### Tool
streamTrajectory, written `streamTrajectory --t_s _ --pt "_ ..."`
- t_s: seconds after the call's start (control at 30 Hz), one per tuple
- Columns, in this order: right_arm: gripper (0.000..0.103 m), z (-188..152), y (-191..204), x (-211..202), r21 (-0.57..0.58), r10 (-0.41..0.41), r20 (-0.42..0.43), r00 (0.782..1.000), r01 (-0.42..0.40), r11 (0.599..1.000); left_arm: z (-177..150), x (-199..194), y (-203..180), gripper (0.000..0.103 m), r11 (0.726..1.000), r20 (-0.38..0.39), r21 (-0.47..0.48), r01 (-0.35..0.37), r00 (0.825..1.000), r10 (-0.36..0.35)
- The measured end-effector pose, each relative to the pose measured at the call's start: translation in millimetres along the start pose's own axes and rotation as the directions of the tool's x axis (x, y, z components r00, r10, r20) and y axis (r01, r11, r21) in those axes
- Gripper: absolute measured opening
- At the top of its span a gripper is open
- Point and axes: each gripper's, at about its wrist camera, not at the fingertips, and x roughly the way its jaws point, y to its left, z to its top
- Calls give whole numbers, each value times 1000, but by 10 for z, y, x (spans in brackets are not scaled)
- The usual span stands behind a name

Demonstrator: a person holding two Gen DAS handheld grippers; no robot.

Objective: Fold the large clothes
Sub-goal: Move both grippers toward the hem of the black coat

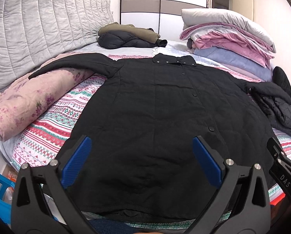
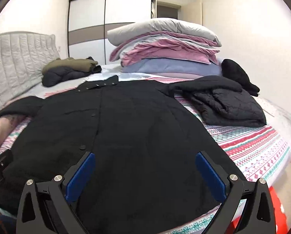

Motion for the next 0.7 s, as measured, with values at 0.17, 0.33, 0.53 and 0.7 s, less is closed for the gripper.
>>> streamTrajectory --t_s 0.17,0.33,0.53,0.7 --pt "103 -2 16 20 -8 8 -48 999 -8 1000 -6 5 -5 103 999 -12 27 -21 1000 22" --pt "103 11 -5 55 -4 13 -88 996 -14 1000 -9 9 7 103 1000 -20 4 -5 1000 5" --pt "103 3 13 85 -20 -13 -107 994 11 1000 -17 48 -36 103 1000 -46 24 4 999 -3" --pt "103 8 -20 119 -26 -24 -118 993 21 999 -31 88 -116 103 997 -94 71 -13 995 20"
